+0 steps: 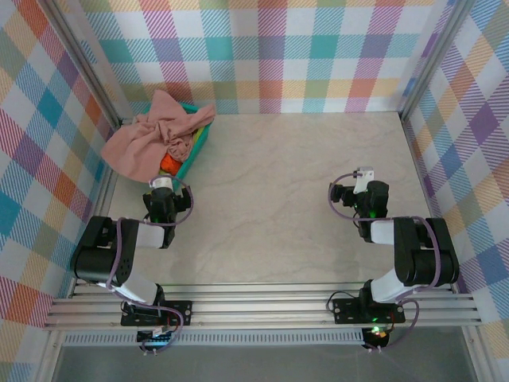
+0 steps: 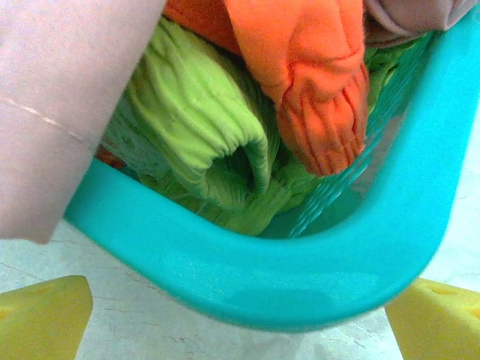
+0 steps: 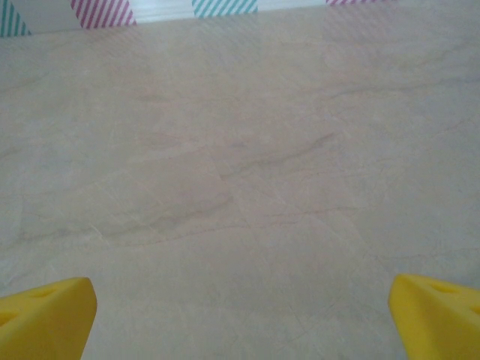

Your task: Fold and stack the shorts

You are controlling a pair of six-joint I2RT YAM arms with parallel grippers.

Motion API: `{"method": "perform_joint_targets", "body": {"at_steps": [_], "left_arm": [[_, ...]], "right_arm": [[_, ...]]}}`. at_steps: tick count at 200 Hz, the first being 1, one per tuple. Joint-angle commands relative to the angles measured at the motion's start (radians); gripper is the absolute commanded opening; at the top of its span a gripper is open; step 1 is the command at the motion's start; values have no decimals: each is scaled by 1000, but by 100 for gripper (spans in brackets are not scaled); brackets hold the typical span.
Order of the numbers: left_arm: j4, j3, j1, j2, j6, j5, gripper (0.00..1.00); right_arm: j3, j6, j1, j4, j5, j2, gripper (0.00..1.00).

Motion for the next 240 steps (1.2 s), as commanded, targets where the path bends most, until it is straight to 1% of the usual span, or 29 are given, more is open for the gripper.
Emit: {"method": "perform_joint_targets", "body": {"at_steps": [1,17,36,41,62,69,82,97,107,120,141,147,159,172,195,209,220,240], "left_arm": [[-78,27,-22,-95,16,-43,100],[-258,58,-28,-200,1,-59,100],[-378,26,-53,-346,-23,-86,100],[-420,20,-62,-396,-42,-96,100],[-695,52,-91,-625,-157,-112,100],[-763,73,-93,-691,-187,-83,100],[-831,126,-94,-777,-215,16,100],[-901,238,-95,-777,-249,119,100],[-944,329,-98,-725,-268,187,100],[-973,449,-103,-620,-272,299,100],[-1046,669,-126,-371,-251,435,100],[-1062,744,-138,-293,-238,458,100],[-1176,893,-158,-134,-217,478,100],[-1244,1046,-175,28,-196,516,100],[-1335,1277,-193,278,-186,539,100],[-1403,1419,-198,418,-179,531,100],[-1448,1517,-200,522,-177,507,100],[-1475,1658,-200,662,-168,448,100]], "right_arm": [[45,-7,6,-110,-5,-102,100],[55,2,7,-197,0,-175,100],[65,32,7,-297,-10,-270,99],[68,48,6,-321,-13,-296,100],[81,113,6,-428,-49,-398,99],[85,130,7,-467,-64,-429,100],[95,163,7,-530,-81,-477,100],[107,196,7,-590,-114,-512,100],[119,206,7,-633,-141,-528,99],[136,219,6,-681,-153,-540,99],[174,231,7,-761,-162,-553,99],[186,235,6,-782,-167,-555,100],[209,242,7,-823,-169,-556,99],[229,254,6,-856,-170,-556,100],[260,270,6,-904,-177,-547,100],[274,275,6,-929,-178,-540,99],[278,275,7,-940,-183,-534,100],[278,278,6,-945,-196,-527,99]]}}
